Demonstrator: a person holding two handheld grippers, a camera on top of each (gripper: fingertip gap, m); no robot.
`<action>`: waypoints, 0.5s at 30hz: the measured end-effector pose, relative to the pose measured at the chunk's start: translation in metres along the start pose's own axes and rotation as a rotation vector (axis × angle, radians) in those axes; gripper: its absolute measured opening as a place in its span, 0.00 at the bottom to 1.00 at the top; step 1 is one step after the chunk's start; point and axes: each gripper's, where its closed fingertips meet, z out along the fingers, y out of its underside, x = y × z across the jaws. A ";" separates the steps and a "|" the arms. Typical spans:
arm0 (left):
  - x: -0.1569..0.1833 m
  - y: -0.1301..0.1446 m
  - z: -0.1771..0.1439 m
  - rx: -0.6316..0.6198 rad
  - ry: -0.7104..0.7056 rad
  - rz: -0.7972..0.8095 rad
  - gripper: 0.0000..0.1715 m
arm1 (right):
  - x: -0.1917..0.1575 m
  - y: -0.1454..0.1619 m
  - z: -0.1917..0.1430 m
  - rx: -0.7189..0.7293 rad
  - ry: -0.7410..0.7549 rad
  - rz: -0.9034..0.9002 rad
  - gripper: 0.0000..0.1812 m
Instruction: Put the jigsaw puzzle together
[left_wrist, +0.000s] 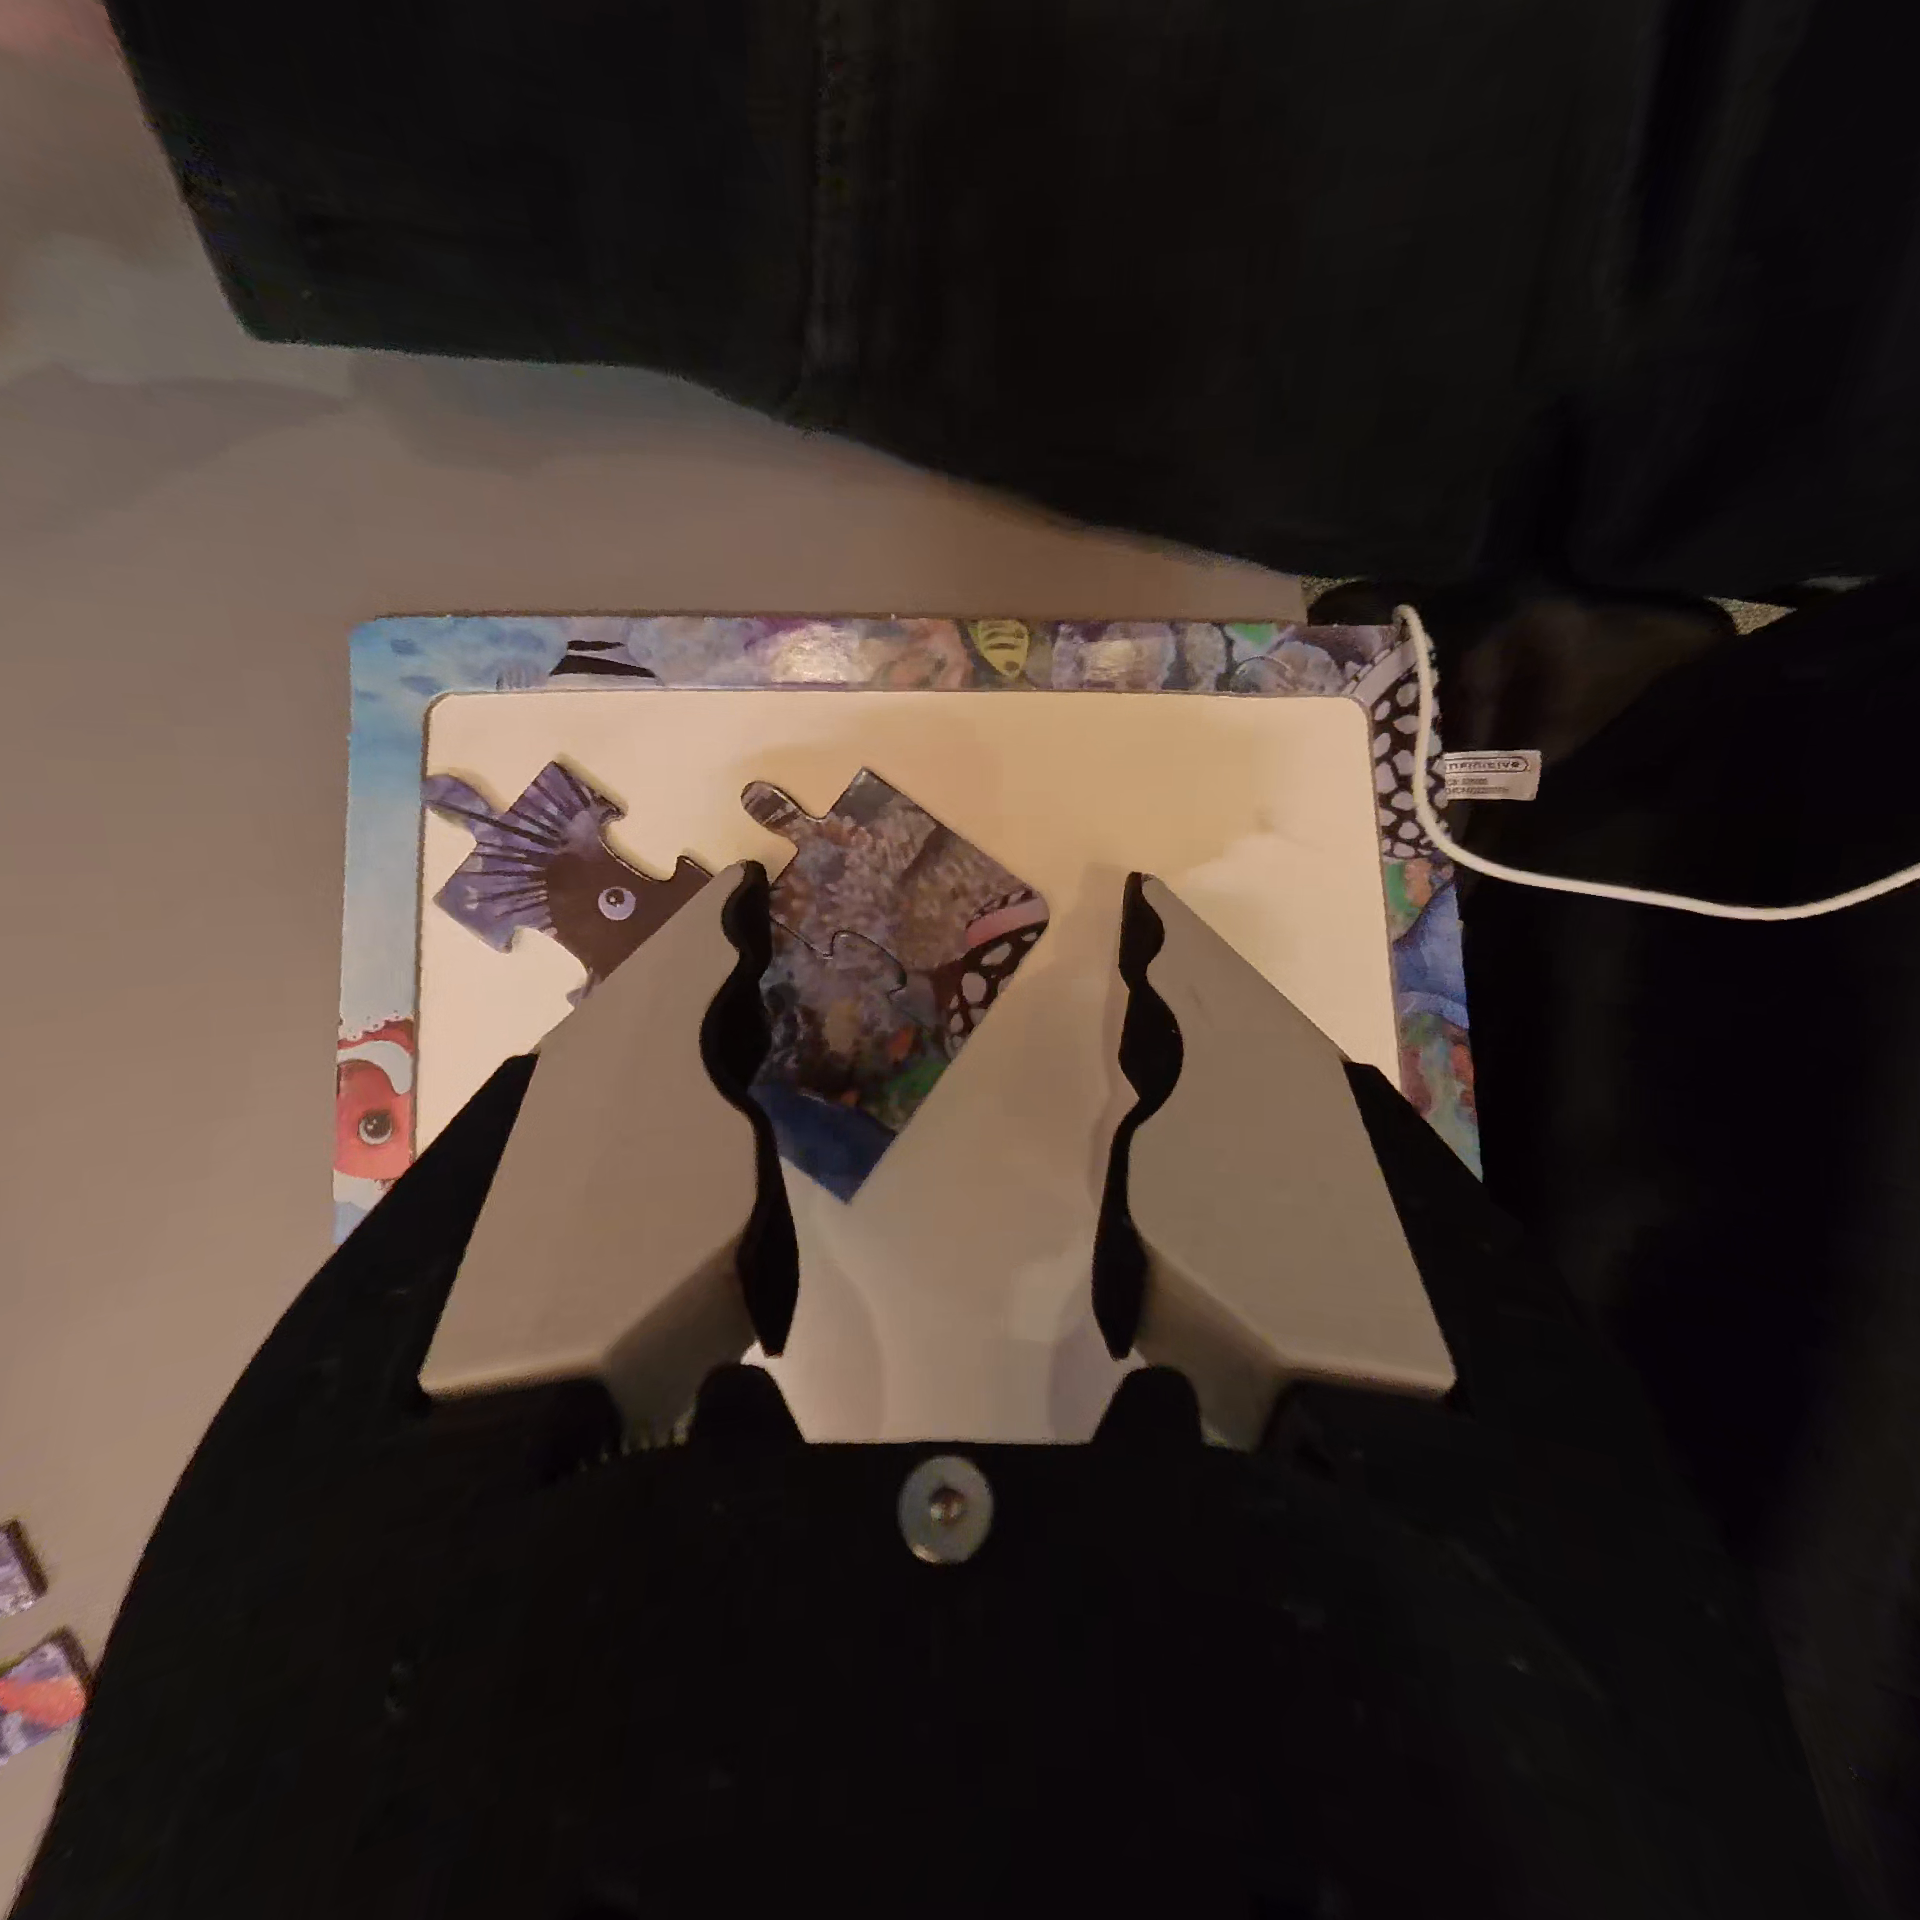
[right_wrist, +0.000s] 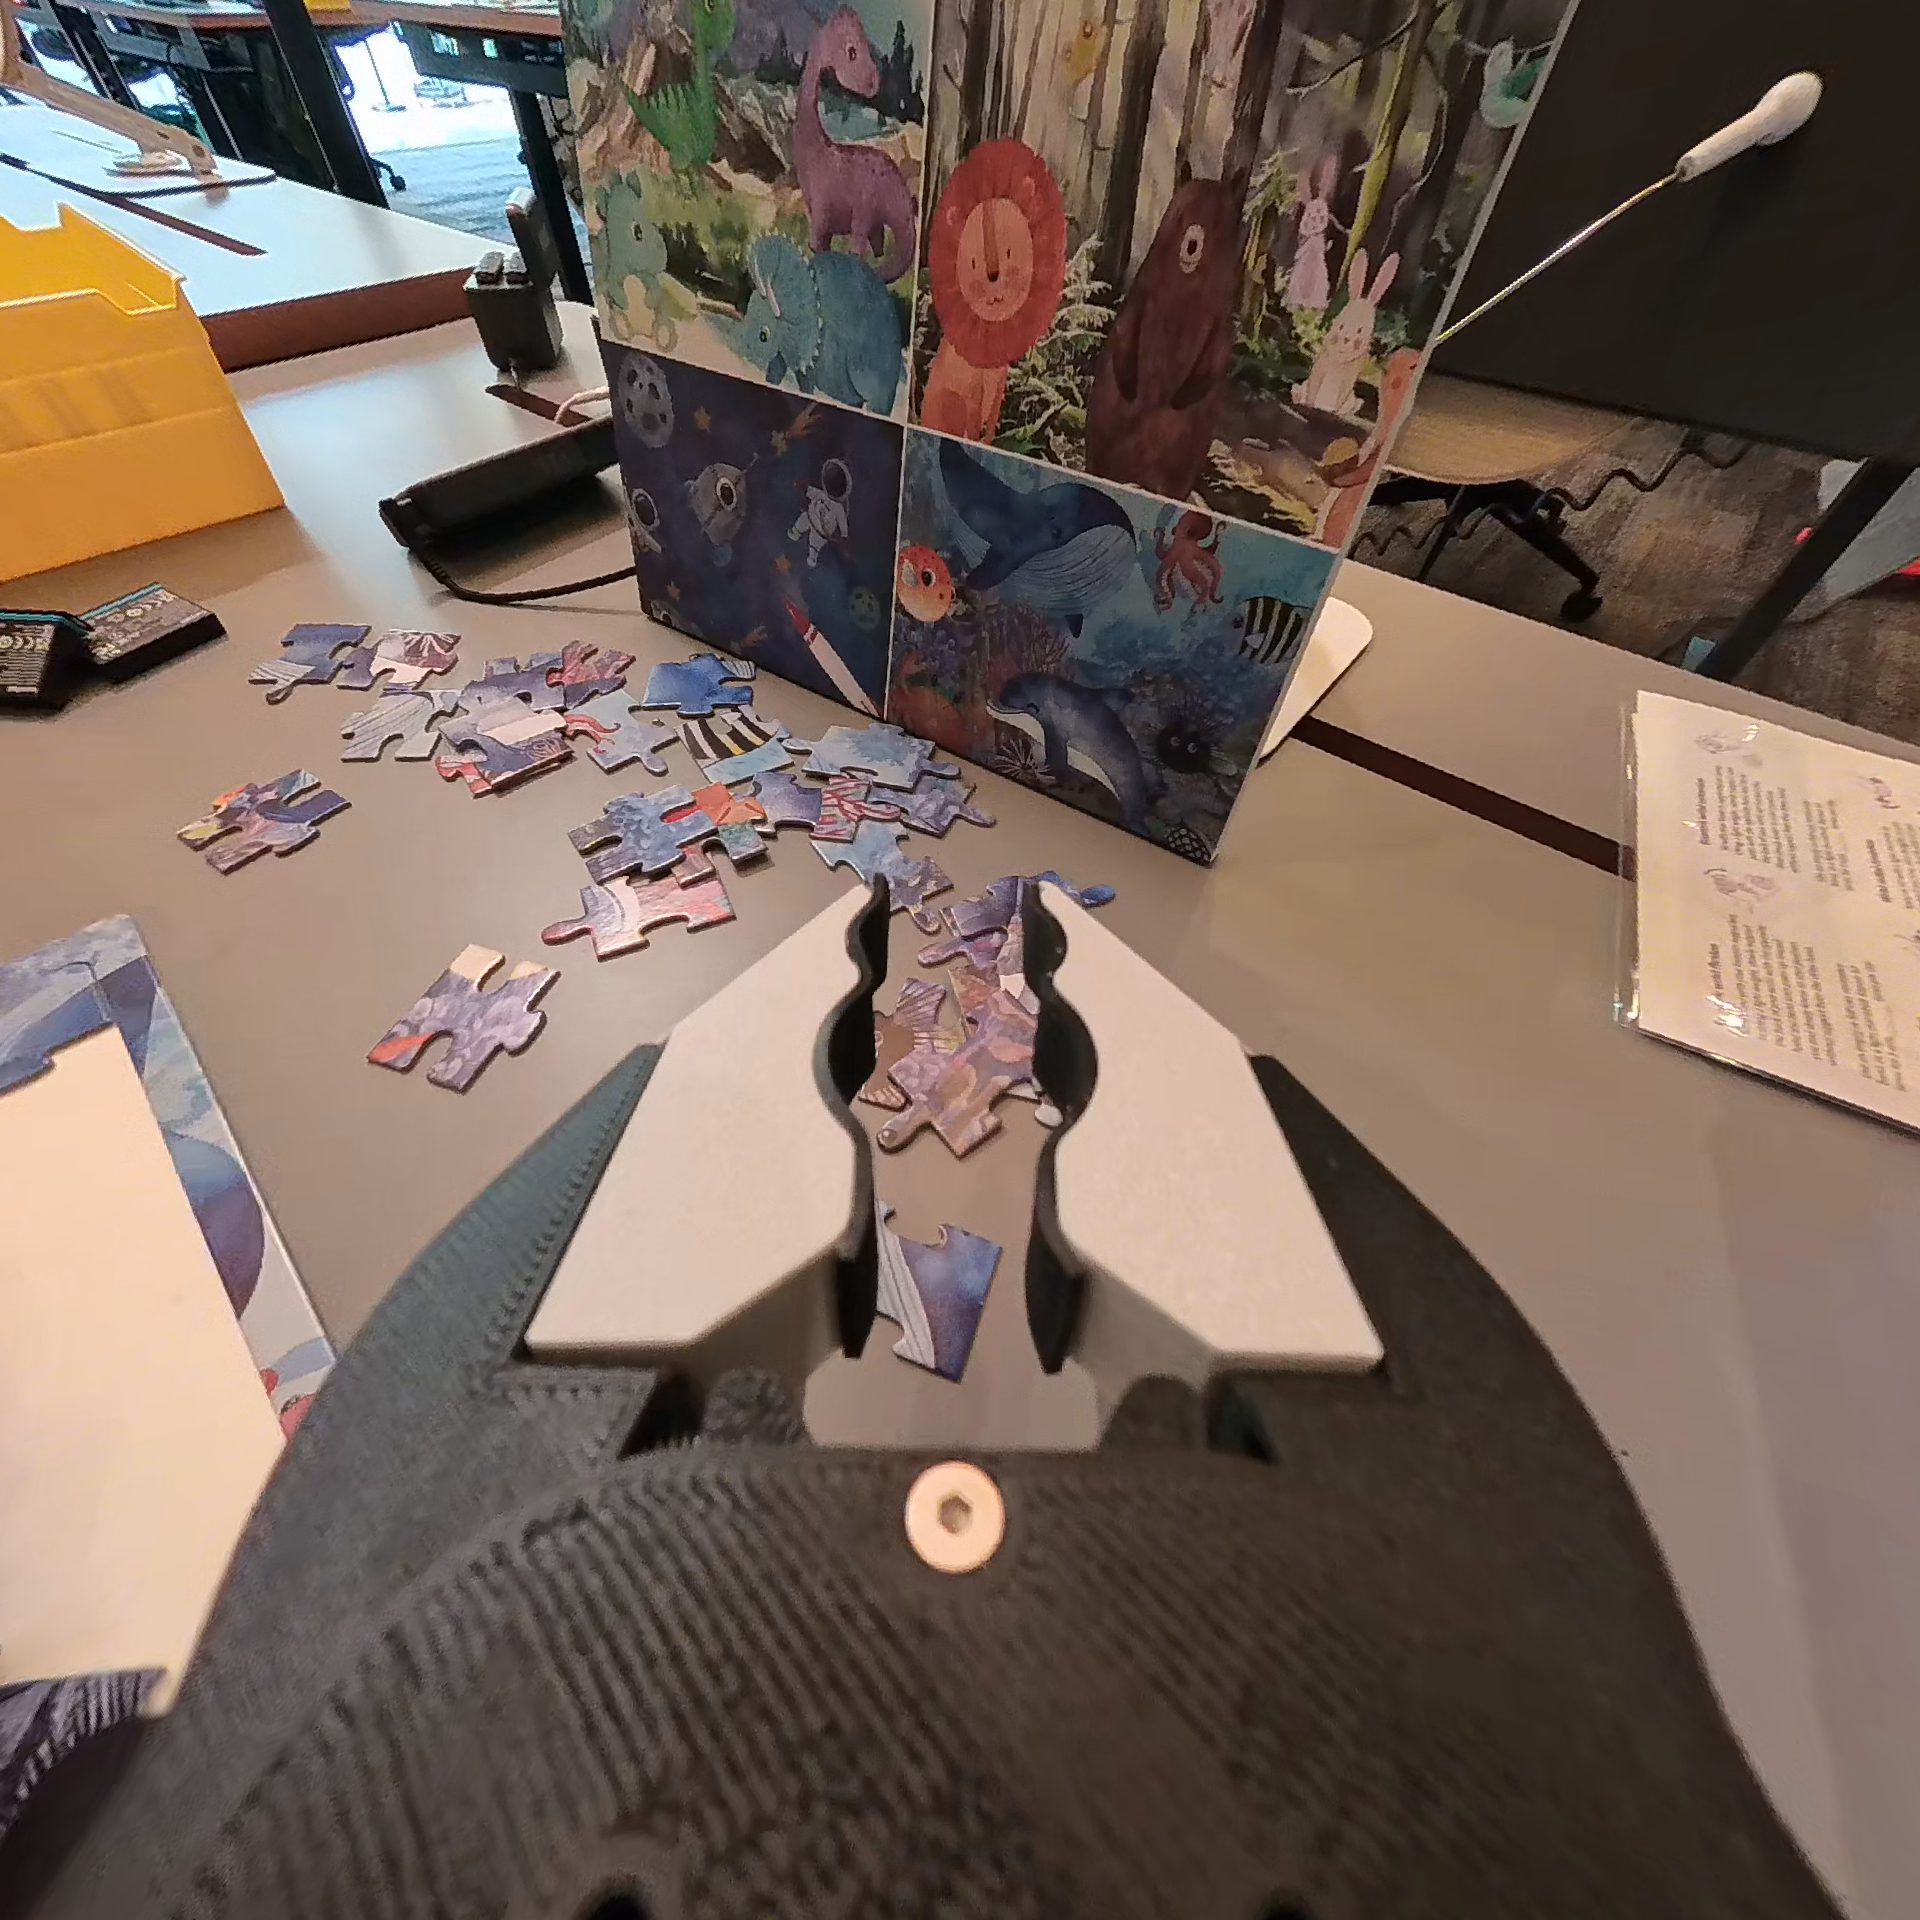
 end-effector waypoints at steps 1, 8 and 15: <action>0.001 -0.001 -0.001 0.006 -0.004 0.002 0.38 | 0.000 0.000 0.000 0.000 0.001 -0.002 0.13; -0.021 0.002 -0.027 0.120 -0.119 -0.100 0.46 | 0.001 -0.001 -0.001 0.008 0.001 0.007 0.13; -0.003 0.025 -0.020 0.047 -0.041 -0.093 0.50 | 0.001 0.002 0.001 -0.006 0.009 -0.003 0.13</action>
